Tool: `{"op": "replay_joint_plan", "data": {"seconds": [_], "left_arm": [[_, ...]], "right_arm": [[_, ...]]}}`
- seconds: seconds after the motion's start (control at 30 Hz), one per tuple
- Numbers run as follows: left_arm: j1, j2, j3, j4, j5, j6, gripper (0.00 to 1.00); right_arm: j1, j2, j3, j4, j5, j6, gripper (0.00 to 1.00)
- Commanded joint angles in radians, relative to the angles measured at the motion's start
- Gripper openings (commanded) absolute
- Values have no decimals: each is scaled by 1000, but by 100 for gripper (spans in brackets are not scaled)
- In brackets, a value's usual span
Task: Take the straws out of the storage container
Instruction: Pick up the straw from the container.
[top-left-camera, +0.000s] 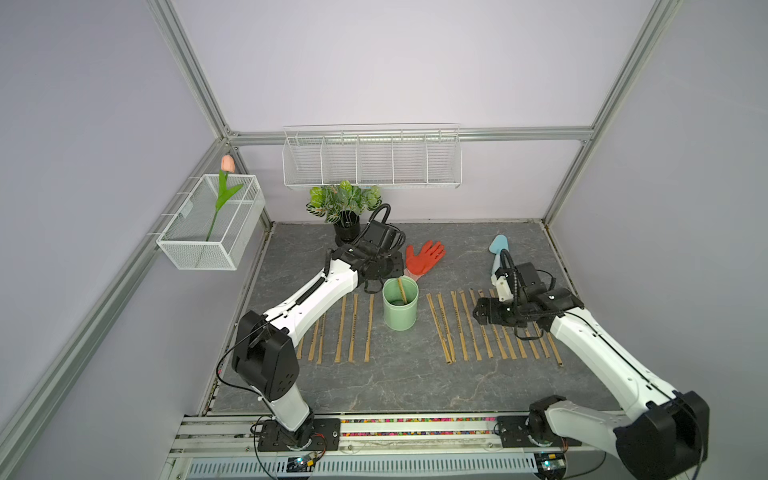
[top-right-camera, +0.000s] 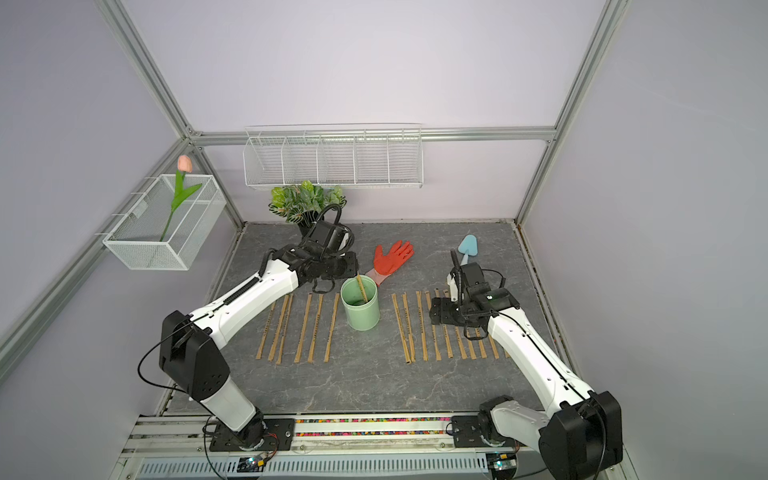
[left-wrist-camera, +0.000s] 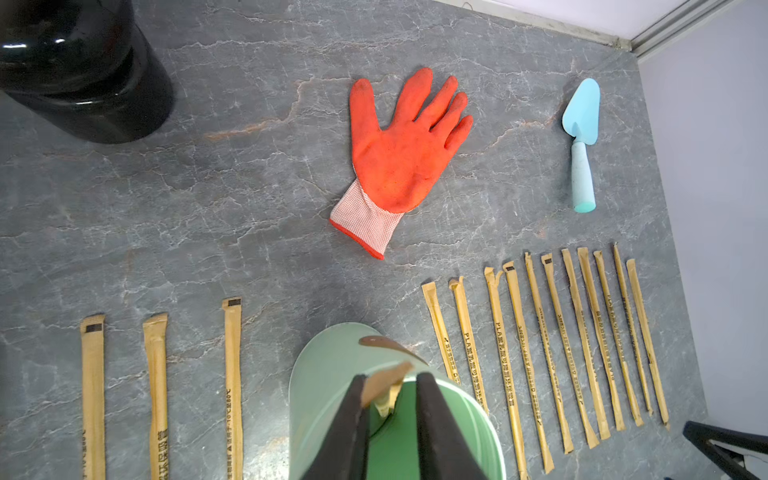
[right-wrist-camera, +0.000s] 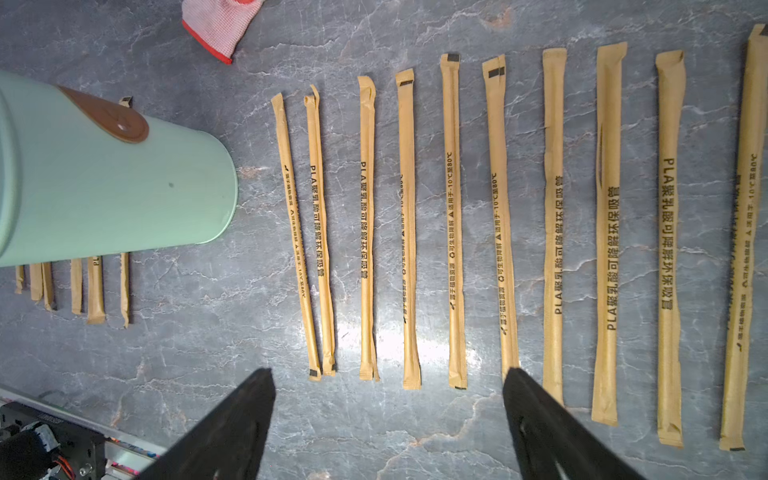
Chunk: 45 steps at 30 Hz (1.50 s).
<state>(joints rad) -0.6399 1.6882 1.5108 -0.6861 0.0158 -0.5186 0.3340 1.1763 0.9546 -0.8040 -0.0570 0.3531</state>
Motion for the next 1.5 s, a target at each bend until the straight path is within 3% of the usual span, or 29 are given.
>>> {"op": "replay_joint_plan", "data": {"seconds": [0.0, 0.2, 0.57, 1.03, 1.47], "left_arm": [[0, 18, 41, -30, -15, 5, 22], [0, 35, 56, -46, -13, 14, 21], [0, 41, 100, -74, 12, 30, 7], [0, -6, 270, -296, -11, 105, 6], [0, -128, 364, -379, -74, 147, 6]], "right_arm": [[-10, -17, -19, -14, -9, -13, 89], [-16, -16, -20, -11, -16, -17, 89], [-23, -25, -24, -10, -21, -16, 89], [-27, -30, -7, -1, -37, -5, 89], [-26, -42, 26, -36, -30, -7, 89]]}}
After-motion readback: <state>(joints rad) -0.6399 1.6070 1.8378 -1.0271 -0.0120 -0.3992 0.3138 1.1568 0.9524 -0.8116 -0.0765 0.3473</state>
